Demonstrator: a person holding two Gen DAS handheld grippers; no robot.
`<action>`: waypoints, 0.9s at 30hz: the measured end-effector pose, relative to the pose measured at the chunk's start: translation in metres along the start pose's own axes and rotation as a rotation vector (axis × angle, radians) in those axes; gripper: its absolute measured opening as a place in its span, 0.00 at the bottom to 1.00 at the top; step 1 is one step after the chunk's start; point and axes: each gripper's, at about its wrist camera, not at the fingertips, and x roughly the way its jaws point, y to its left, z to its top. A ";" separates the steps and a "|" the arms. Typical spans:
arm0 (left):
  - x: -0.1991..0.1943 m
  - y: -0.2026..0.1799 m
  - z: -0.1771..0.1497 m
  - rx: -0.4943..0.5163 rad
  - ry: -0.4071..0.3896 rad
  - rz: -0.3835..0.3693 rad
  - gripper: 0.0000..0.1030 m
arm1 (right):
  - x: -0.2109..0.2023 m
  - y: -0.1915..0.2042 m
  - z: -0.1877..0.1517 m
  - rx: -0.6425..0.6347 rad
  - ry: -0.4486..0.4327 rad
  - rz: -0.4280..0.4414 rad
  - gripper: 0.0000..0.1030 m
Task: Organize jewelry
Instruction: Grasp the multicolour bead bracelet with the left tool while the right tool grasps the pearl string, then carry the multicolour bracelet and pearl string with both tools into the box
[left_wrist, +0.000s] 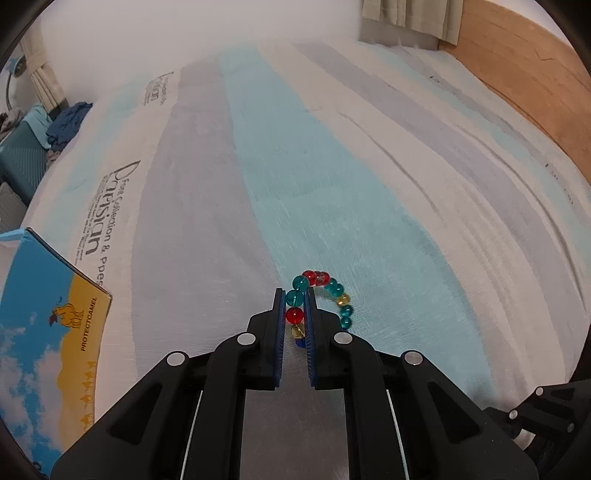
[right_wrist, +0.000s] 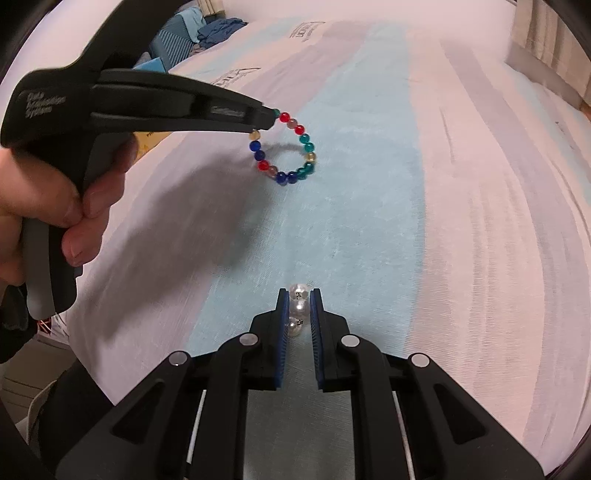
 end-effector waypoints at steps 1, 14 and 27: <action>-0.002 0.001 0.001 -0.001 -0.002 0.001 0.08 | -0.001 -0.001 0.000 0.002 -0.002 -0.001 0.10; -0.037 0.010 0.004 -0.027 -0.040 0.003 0.08 | -0.018 -0.006 0.001 0.019 -0.047 -0.019 0.10; -0.081 0.035 0.003 -0.054 -0.086 0.024 0.08 | -0.046 0.002 0.024 0.009 -0.102 -0.027 0.10</action>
